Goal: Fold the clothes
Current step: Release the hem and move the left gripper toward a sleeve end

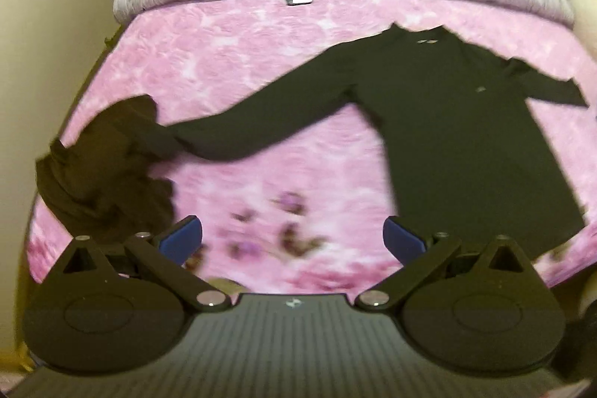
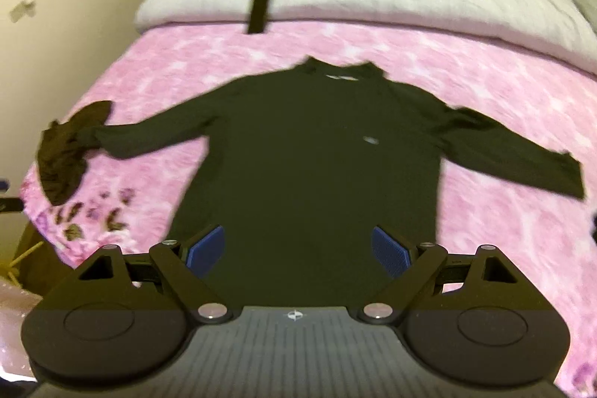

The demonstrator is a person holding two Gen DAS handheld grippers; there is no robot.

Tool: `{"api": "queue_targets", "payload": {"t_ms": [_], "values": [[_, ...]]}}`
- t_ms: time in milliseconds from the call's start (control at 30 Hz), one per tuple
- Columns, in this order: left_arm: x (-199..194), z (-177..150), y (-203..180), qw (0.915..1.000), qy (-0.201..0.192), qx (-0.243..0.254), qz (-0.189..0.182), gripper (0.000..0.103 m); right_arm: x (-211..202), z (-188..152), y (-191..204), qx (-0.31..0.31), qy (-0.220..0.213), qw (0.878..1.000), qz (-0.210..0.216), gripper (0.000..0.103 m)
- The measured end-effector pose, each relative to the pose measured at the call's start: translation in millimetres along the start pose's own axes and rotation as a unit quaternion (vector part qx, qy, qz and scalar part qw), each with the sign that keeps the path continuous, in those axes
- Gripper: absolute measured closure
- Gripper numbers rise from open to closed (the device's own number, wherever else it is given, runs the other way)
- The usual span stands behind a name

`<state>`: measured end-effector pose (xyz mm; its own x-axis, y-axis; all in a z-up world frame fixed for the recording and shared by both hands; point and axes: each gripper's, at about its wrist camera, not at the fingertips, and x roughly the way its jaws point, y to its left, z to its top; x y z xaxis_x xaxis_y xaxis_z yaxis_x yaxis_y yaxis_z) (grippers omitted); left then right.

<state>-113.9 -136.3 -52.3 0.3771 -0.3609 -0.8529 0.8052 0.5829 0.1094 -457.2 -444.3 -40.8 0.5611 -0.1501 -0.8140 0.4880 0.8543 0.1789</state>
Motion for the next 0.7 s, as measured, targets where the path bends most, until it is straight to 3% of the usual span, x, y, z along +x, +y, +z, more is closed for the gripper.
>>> {"api": "queue_targets", "payload": {"t_ms": [133, 267, 333, 433, 500, 533, 567, 600, 633, 700], "values": [[43.5, 16.3, 70.9, 0.9993, 0.003, 0.036, -0.005, 0.003, 31.1, 14.8, 49.8, -0.016, 0.003, 1.000, 0.016, 0.015], [109.3, 36.9, 139.5, 0.9924, -0.007, 0.117, -0.037, 0.008, 80.9, 33.9, 112.9, -0.012, 0.008, 1.000, 0.027, 0.015], [151.8, 45.2, 166.0, 0.9806, -0.009, 0.183, -0.068, 0.011, 113.3, 43.3, 147.2, -0.010, 0.019, 1.000, 0.019, 0.015], [213.1, 48.9, 192.6, 0.9555, 0.013, 0.275, -0.106, 0.020, 163.5, 57.4, 197.0, -0.007, 0.046, 0.999, -0.006, 0.015], [243.7, 50.0, 206.7, 0.9467, 0.033, 0.291, -0.133, 0.031, 194.9, 64.6, 225.4, 0.004, 0.063, 0.998, -0.017, 0.015], [254.3, 51.4, 213.6, 0.9443, 0.042, 0.290, -0.151, 0.044, 210.6, 68.8, 238.9, 0.011, 0.073, 0.997, -0.019, 0.015], [262.2, 53.4, 220.4, 0.9424, 0.050, 0.283, -0.171, 0.067, 224.2, 71.5, 250.2, 0.017, 0.083, 0.996, -0.019, 0.015], [267.7, 55.3, 225.9, 0.9396, 0.058, 0.279, -0.190, 0.079, 236.4, 72.9, 260.4, 0.021, 0.090, 0.996, -0.017, 0.015], [268.6, 58.0, 229.8, 0.9367, 0.065, 0.273, -0.209, 0.099, 248.6, 74.3, 270.6, 0.025, 0.098, 0.995, -0.015, 0.015], [265.9, 65.7, 238.2, 0.9323, 0.081, 0.252, -0.246, 0.101, 270.5, 76.5, 287.4, 0.031, 0.110, 0.993, -0.015, 0.015]]}}
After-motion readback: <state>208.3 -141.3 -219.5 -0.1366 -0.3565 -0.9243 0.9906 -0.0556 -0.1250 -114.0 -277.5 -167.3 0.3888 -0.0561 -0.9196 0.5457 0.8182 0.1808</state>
